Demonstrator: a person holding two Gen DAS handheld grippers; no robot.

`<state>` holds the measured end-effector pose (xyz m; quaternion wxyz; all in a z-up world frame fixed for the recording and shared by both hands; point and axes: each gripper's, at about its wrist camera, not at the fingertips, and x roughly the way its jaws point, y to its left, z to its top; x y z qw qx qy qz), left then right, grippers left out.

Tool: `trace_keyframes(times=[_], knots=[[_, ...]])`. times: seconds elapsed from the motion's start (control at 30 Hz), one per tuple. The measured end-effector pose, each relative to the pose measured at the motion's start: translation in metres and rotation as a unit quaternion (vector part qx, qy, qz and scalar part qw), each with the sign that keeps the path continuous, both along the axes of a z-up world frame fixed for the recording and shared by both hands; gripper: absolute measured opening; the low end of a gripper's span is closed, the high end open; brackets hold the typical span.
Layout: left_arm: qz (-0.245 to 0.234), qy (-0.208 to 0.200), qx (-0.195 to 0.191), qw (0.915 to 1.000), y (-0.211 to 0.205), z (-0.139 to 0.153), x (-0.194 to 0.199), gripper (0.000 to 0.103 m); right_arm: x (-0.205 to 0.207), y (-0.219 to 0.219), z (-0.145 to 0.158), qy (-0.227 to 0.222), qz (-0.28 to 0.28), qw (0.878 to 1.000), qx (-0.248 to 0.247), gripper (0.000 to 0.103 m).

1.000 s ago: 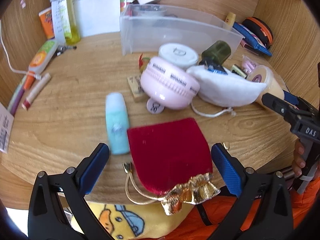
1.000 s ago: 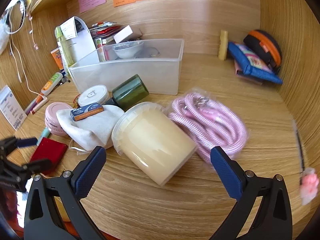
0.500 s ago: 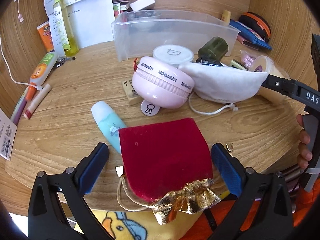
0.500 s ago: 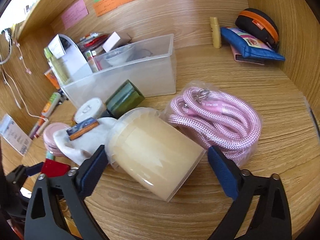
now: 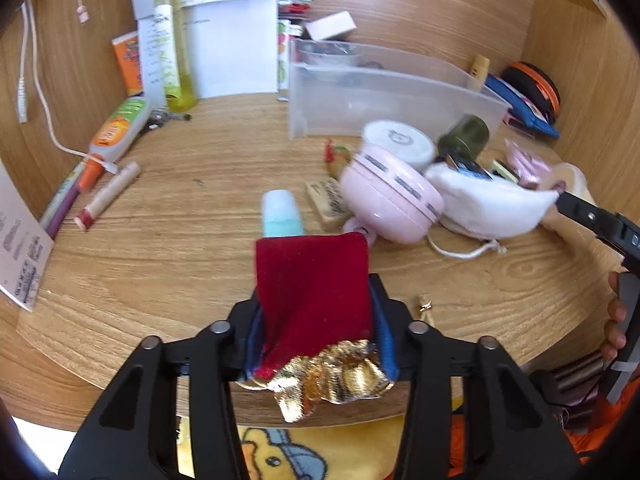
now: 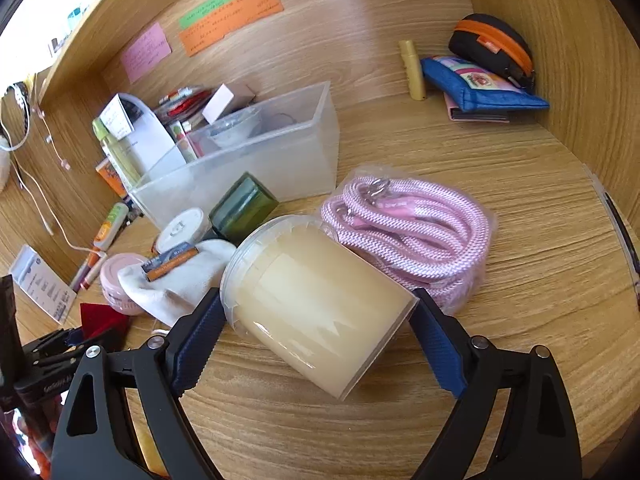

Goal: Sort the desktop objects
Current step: 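Grasp the red velvet pouch with the left gripper while the right grasps the cream tub, then drop the red pouch into the clear bin with the left gripper while the right drops the tub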

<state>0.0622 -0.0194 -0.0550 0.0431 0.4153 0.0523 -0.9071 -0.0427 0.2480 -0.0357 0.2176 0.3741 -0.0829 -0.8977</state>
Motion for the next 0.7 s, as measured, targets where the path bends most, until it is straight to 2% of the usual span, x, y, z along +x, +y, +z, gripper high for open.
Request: trace_keyframes(times=[0.17, 0.33, 0.47, 0.7], knots=[[0.01, 0.018, 0.013, 0.9997, -0.012, 0.014, 0.003, 0.042, 0.006, 0.001, 0.013, 0.026, -0.007, 1.0, 0.012, 0.089], [0.016, 0.035, 0.019, 0.9991, -0.022, 0.027, 0.002, 0.042, 0.008, 0.002, 0.026, 0.04, 0.001, 0.999, -0.002, 0.089], [0.021, 0.051, 0.025, 0.9982, -0.031, 0.04, -0.005, 0.042, 0.006, -0.006, 0.034, 0.064, 0.003, 0.998, 0.022, 0.089], [0.022, 0.084, 0.016, 0.9961, -0.039, 0.065, -0.029, 0.042, -0.009, -0.006, 0.049, 0.073, 0.008, 0.997, -0.005, 0.089]])
